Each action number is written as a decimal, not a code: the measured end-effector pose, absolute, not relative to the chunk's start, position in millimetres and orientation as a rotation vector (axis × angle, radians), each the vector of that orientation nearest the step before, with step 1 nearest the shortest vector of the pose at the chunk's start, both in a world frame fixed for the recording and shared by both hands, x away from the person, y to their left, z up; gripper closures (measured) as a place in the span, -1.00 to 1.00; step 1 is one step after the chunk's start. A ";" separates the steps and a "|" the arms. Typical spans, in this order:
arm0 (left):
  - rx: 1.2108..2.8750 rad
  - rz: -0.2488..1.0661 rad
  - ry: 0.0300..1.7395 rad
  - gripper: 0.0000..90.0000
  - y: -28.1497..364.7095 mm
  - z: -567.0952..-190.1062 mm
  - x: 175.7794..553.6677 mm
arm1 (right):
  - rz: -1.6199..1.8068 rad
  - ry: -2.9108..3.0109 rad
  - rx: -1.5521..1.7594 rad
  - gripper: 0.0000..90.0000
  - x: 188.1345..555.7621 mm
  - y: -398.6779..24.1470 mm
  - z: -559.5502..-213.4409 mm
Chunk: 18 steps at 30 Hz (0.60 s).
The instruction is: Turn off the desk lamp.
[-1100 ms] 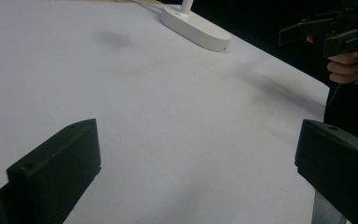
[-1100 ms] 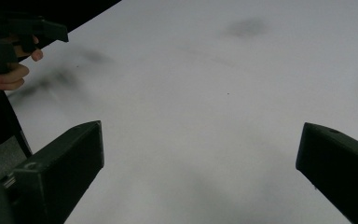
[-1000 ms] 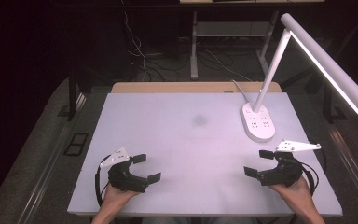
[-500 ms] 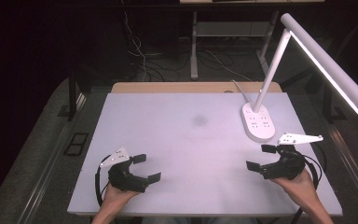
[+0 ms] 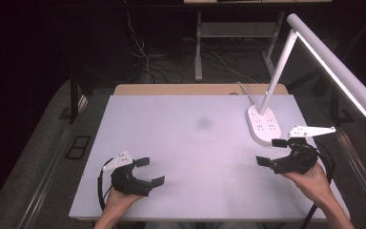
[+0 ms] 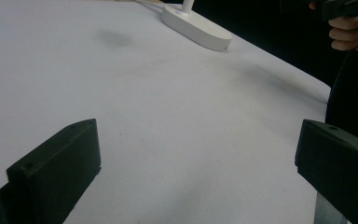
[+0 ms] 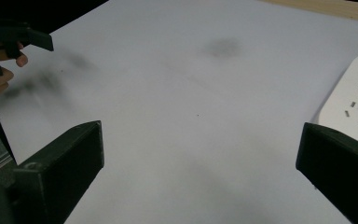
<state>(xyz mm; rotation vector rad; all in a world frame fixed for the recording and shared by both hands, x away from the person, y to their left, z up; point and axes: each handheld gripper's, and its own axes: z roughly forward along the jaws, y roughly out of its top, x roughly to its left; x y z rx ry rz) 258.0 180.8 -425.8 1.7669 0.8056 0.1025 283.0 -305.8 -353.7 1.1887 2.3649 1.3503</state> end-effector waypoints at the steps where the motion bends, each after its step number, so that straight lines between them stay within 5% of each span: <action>1: 1.768 0.102 0.806 -1.00 180.3 -425.9 257.9 | 1.349 2.364 1.187 -0.98 284.1 -306.7 -351.9; 18: 1.768 0.104 0.803 -1.00 181.5 -425.9 258.1 | 1.277 2.380 1.183 -0.98 311.7 -316.3 -329.6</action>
